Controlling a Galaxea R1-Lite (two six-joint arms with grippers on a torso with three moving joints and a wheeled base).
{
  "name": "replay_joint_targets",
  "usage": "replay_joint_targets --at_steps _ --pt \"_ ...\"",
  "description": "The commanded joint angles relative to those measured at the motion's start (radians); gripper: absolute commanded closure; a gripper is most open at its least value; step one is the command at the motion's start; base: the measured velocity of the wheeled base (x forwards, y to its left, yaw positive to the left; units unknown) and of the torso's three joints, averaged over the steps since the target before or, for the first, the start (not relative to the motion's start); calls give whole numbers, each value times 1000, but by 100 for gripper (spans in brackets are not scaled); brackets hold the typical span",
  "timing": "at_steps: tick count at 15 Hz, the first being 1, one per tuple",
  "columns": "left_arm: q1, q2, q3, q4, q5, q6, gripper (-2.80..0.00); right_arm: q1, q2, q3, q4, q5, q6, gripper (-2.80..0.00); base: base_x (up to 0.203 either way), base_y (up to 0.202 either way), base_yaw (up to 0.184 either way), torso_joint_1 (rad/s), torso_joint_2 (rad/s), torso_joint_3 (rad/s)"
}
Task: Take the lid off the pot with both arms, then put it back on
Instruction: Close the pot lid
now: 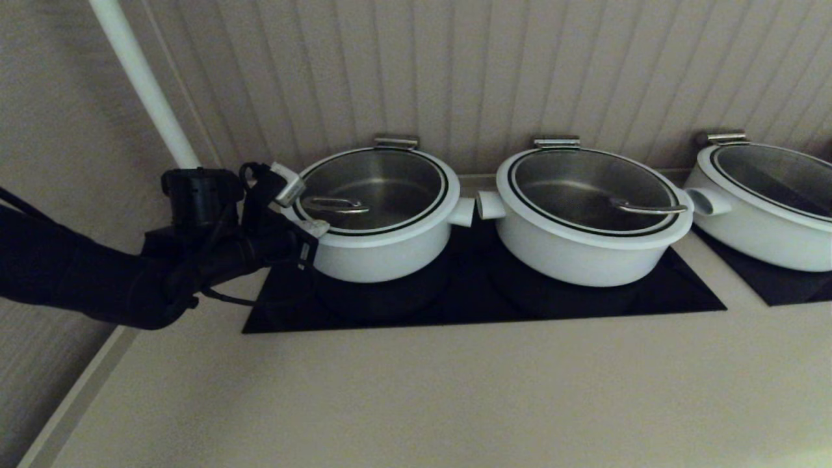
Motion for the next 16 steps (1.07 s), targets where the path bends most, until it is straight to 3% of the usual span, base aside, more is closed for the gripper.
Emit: replay_joint_targets --at_steps 1,16 --pt "0 2 2 -3 2 1 0 0 0 0 0 0 0 0 0 0 0 0 0 0" --pt "0 -150 96 -2 11 12 0 0 0 0 0 0 -2 0 0 0 0 0 0 0"
